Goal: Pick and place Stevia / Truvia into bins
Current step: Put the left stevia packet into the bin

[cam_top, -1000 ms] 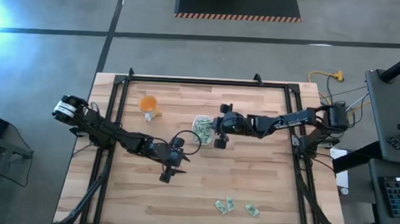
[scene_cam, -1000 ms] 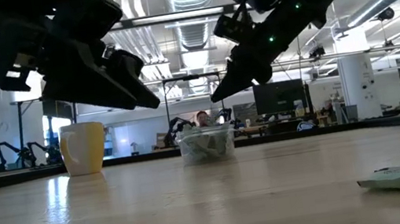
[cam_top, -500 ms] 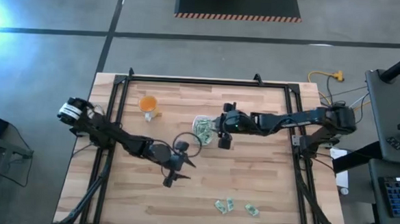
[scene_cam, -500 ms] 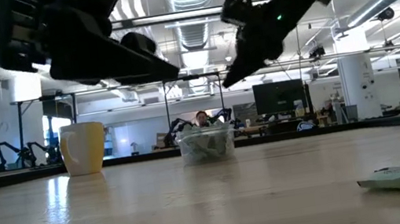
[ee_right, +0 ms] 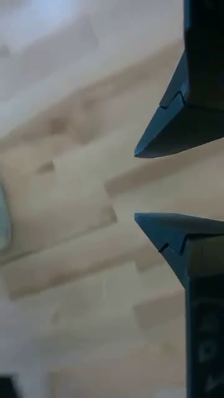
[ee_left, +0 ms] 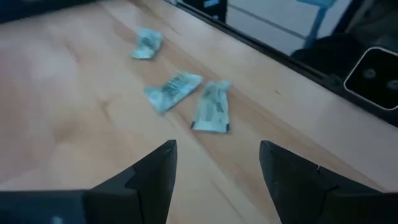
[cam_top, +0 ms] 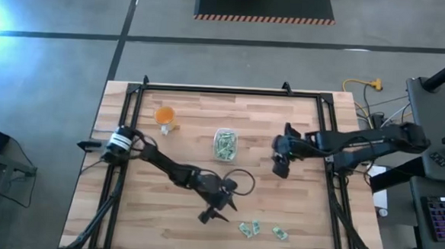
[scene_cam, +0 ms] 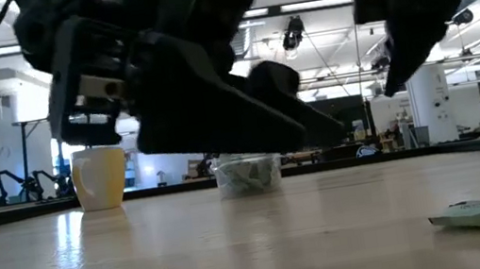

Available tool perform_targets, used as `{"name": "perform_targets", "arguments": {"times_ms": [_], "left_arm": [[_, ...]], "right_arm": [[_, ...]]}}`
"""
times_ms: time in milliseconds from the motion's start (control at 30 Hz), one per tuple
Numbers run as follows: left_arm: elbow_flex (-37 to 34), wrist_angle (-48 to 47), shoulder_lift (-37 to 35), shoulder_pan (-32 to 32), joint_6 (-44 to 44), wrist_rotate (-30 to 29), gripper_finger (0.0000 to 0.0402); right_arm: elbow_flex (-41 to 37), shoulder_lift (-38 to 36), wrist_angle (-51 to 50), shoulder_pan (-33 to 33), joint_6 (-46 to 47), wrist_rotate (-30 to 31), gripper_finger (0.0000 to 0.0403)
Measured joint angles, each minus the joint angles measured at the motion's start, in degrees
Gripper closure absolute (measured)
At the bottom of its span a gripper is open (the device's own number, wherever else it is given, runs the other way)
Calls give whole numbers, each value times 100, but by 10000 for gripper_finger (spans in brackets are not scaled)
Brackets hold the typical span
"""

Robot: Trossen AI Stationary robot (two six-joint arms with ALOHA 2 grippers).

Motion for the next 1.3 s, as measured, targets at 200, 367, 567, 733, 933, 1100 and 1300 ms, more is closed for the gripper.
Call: {"name": "perform_targets", "arguments": {"times_ms": [200,367,567,733,933,1100,1300], "left_arm": [[823,-271,620,-2,0,459,189],[1153,-220,833,-15,40,546,189],[1327,-344,1035,-13,83,532,189],[1462,-314,1257,-15,108,542,189],[1545,-225,1412,-23,198,558,189],[1601,-226,1477,-33,205,575,209],[1608,-226,1499,-55,205,595,264]], "right_arm": [[-524,-492,36,721,841,-40,264],[-814,-673,96,1254,1313,40,264],[-979,-710,346,1481,1494,126,269],[-999,-710,351,1526,1602,129,266],[-999,-710,396,1531,1602,129,270],[-1006,-712,375,1531,1581,140,270],[-1006,-712,375,1531,1558,172,269]]}}
